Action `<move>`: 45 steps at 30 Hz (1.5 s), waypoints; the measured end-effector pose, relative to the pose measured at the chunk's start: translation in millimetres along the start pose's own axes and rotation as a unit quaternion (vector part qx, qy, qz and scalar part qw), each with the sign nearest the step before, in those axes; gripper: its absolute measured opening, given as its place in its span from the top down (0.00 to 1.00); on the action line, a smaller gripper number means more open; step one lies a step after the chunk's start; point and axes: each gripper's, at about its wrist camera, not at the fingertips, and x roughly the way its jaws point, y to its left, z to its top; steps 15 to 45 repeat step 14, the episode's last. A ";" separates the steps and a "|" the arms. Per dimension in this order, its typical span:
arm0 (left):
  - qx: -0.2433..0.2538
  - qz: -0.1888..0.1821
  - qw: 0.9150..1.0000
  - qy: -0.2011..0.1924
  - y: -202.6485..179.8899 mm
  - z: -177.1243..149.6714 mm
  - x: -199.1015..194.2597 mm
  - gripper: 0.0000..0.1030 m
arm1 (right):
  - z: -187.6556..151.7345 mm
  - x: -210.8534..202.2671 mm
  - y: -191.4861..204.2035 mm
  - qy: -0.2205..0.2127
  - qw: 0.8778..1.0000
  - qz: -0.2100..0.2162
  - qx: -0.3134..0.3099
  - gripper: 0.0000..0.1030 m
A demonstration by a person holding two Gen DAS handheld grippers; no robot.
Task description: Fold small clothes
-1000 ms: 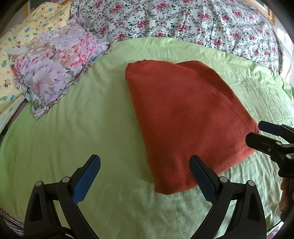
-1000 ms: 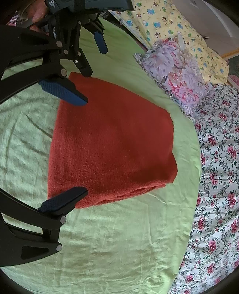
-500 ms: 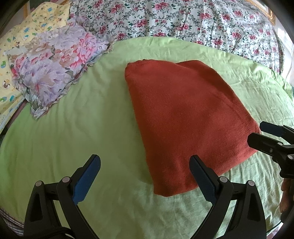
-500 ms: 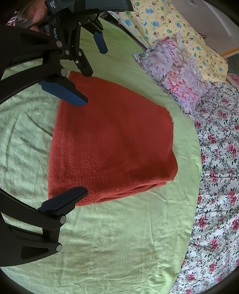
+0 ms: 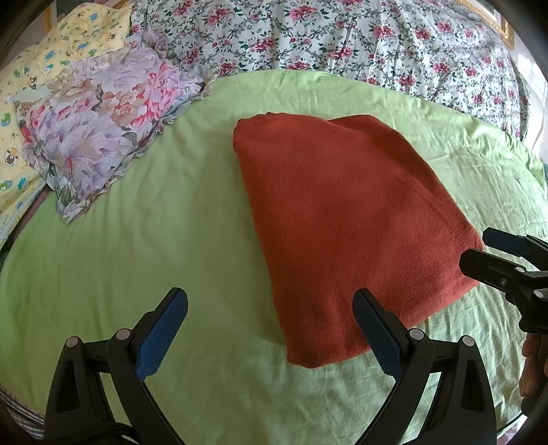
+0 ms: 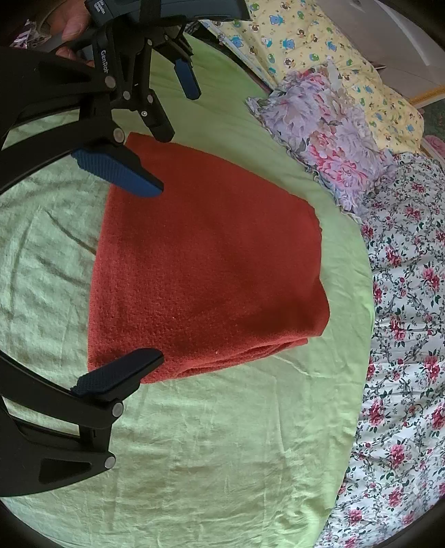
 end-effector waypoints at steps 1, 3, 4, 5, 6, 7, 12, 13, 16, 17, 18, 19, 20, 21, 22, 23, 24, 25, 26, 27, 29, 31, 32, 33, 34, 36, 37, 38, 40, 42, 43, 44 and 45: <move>-0.001 0.000 1.000 0.000 -0.5 -0.4 -0.4 0.05 | -0.2 0.1 0.4 0.000 1.000 0.000 0.000 0.13; -0.001 -0.001 1.000 -0.001 -0.2 -0.4 -1.0 0.05 | 0.7 -0.2 1.2 -0.001 1.000 -0.001 0.000 0.13; 0.000 0.000 1.000 0.000 -0.3 -0.4 -0.6 0.05 | 0.9 -0.3 1.8 -0.001 1.000 -0.001 0.000 0.13; 0.000 0.000 1.000 0.000 -0.2 -0.3 -0.5 0.05 | 1.0 -0.4 1.9 -0.001 1.000 -0.001 0.000 0.13; -0.001 0.000 1.000 0.000 -0.2 -0.3 -0.6 0.05 | 0.9 -0.4 1.7 -0.001 1.000 -0.001 0.000 0.13; 0.000 0.000 1.000 0.000 -0.4 -0.4 -0.6 0.05 | 1.2 -0.7 2.3 -0.002 1.000 -0.001 -0.001 0.13; -0.002 0.001 1.000 0.001 -0.8 -0.8 -0.9 0.05 | 1.7 -1.2 3.9 -0.002 1.000 -0.003 0.000 0.13; -0.003 0.002 1.000 0.001 -1.0 -0.5 -1.2 0.05 | 1.6 -1.1 3.6 -0.002 1.000 -0.003 0.000 0.13; -0.005 0.004 1.000 0.002 -0.1 -0.1 -0.8 0.05 | 1.5 -1.0 3.3 -0.001 1.000 -0.003 0.001 0.13; -0.005 0.004 1.000 0.002 -0.1 -0.1 -0.8 0.05 | 1.5 -1.0 3.3 -0.001 1.000 -0.003 0.001 0.13; -0.005 0.004 1.000 0.002 -0.1 -0.1 -0.8 0.05 | 1.5 -1.0 3.3 -0.001 1.000 -0.003 0.001 0.13; -0.005 0.004 1.000 0.002 -0.1 -0.1 -0.8 0.05 | 1.5 -1.0 3.3 -0.001 1.000 -0.003 0.001 0.13; -0.005 0.004 1.000 0.002 -0.1 -0.1 -0.8 0.05 | 1.5 -1.0 3.3 -0.001 1.000 -0.003 0.001 0.13; -0.005 0.004 1.000 0.002 -0.1 -0.1 -0.8 0.05 | 1.5 -1.0 3.3 -0.001 1.000 -0.003 0.001 0.13; -0.005 0.004 1.000 0.002 -0.1 -0.1 -0.8 0.05 | 1.5 -1.0 3.3 -0.001 1.000 -0.003 0.001 0.13; -0.005 0.004 1.000 0.002 -0.1 -0.1 -0.8 0.05 | 1.5 -1.0 3.3 -0.001 1.000 -0.003 0.001 0.13; -0.005 0.004 1.000 0.002 -0.1 -0.1 -0.8 0.05 | 1.5 -1.0 3.3 -0.001 1.000 -0.003 0.001 0.13; -0.005 0.004 1.000 0.002 -0.1 -0.1 -0.8 0.05 | 1.5 -1.0 3.3 -0.001 1.000 -0.003 0.001 0.13; -0.005 0.004 1.000 0.002 -0.1 -0.1 -0.8 0.05 | 1.5 -1.0 3.3 -0.001 1.000 -0.003 0.001 0.13; -0.005 0.004 1.000 0.002 -0.1 -0.1 -0.8 0.05 | 1.5 -1.0 3.3 -0.001 1.000 -0.003 0.001 0.13; -0.005 0.004 1.000 0.002 -0.1 -0.1 -0.8 0.05 | 1.5 -1.0 3.3 -0.001 1.000 -0.003 0.001 0.13; -0.005 0.004 1.000 0.002 -0.1 -0.1 -0.8 0.05 | 1.5 -1.0 3.3 -0.001 1.000 -0.003 0.001 0.13; -0.005 0.004 1.000 0.002 -0.1 -0.1 -0.8 0.05 | 1.5 -1.0 3.3 -0.001 1.000 -0.003 0.001 0.13; -0.005 0.004 1.000 0.002 -0.1 -0.1 -0.8 0.05 | 1.5 -1.0 3.3 -0.001 1.000 -0.003 0.001 0.13; -0.005 0.004 1.000 0.002 -0.1 -0.1 -0.8 0.05 | 1.5 -1.0 3.3 -0.001 1.000 -0.003 0.001 0.13; -0.005 0.004 1.000 0.002 -0.1 -0.1 -0.8 0.05 | 1.5 -1.0 3.3 -0.001 1.000 -0.003 0.001 0.13; -0.005 0.004 1.000 0.002 -0.1 -0.1 -0.8 0.05 | 1.5 -1.0 3.3 -0.001 1.000 -0.003 0.001 0.13; -0.005 0.004 1.000 0.002 -0.1 -0.1 -0.8 0.05 | 1.5 -1.0 3.3 -0.001 1.000 -0.003 0.001 0.13; -0.005 0.004 1.000 0.002 -0.1 -0.1 -0.8 0.05 | 1.5 -1.0 3.3 -0.001 1.000 -0.003 0.001 0.13; -0.005 0.004 1.000 0.002 -0.1 -0.1 -0.8 0.05 | 1.5 -1.0 3.3 -0.001 1.000 -0.003 0.001 0.13; -0.005 0.004 1.000 0.002 -0.1 -0.1 -0.8 0.05 | 1.5 -1.0 3.3 -0.001 1.000 -0.003 0.001 0.13; -0.005 0.004 1.000 0.002 -0.1 -0.1 -0.8 0.05 | 1.5 -1.0 3.3 -0.001 1.000 -0.003 0.001 0.13; -0.005 0.004 1.000 0.002 -0.1 -0.1 -0.8 0.05 | 1.5 -1.0 3.3 -0.001 1.000 -0.003 0.001 0.13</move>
